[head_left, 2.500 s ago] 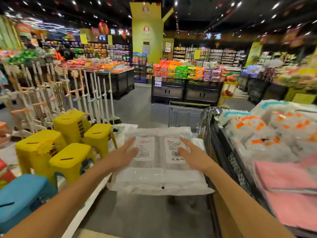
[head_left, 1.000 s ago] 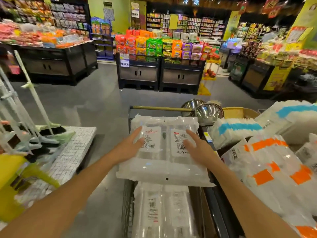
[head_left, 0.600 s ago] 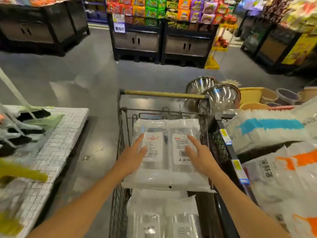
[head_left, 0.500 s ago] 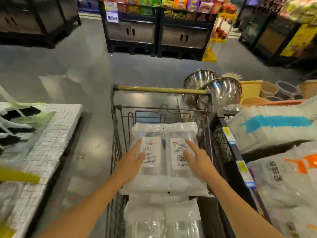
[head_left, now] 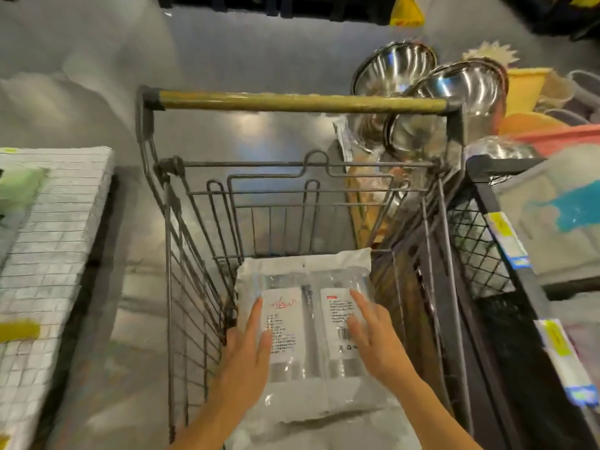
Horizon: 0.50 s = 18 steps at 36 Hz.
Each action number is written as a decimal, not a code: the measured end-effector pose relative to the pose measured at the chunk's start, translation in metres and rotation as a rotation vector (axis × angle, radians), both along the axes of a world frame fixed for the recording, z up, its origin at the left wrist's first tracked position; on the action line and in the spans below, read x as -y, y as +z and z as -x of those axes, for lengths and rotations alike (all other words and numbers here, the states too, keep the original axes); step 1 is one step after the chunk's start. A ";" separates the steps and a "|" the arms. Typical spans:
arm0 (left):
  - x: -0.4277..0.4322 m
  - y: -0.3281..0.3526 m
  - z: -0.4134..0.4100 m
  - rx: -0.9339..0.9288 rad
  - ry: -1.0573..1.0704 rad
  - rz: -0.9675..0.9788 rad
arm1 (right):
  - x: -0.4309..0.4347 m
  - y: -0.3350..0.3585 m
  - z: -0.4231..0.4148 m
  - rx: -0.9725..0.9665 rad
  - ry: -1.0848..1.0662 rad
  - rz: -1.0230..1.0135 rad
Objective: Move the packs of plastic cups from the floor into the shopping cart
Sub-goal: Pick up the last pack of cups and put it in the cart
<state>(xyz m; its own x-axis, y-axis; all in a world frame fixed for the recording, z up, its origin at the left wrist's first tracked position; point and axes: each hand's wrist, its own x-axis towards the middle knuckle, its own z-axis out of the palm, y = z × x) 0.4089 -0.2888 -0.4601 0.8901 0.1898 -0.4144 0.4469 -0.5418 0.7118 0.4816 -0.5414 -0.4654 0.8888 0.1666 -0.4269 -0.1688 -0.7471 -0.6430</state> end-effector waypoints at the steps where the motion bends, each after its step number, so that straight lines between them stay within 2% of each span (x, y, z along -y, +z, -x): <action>1: 0.002 0.000 0.000 0.004 0.004 -0.004 | 0.001 -0.002 0.000 -0.010 0.004 -0.003; 7: 0.007 -0.001 0.001 -0.017 0.027 -0.013 | 0.002 0.005 0.000 -0.037 0.047 0.041; 12: 0.002 0.011 0.005 -0.037 -0.031 -0.015 | 0.002 0.019 0.000 -0.014 0.154 0.201; 15: 0.001 0.029 0.004 -0.090 -0.106 -0.095 | -0.004 0.047 0.002 -0.029 0.176 0.343; 18: -0.003 0.055 -0.001 -0.138 -0.175 -0.249 | -0.004 0.081 0.005 0.073 0.203 0.444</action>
<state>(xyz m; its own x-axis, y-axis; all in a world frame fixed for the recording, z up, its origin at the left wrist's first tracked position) 0.4102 -0.2860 -0.4055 0.8569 0.1498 -0.4932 0.4149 -0.7684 0.4873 0.4768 -0.5371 -0.3848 0.8876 0.1557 -0.4336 0.0426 -0.9649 -0.2593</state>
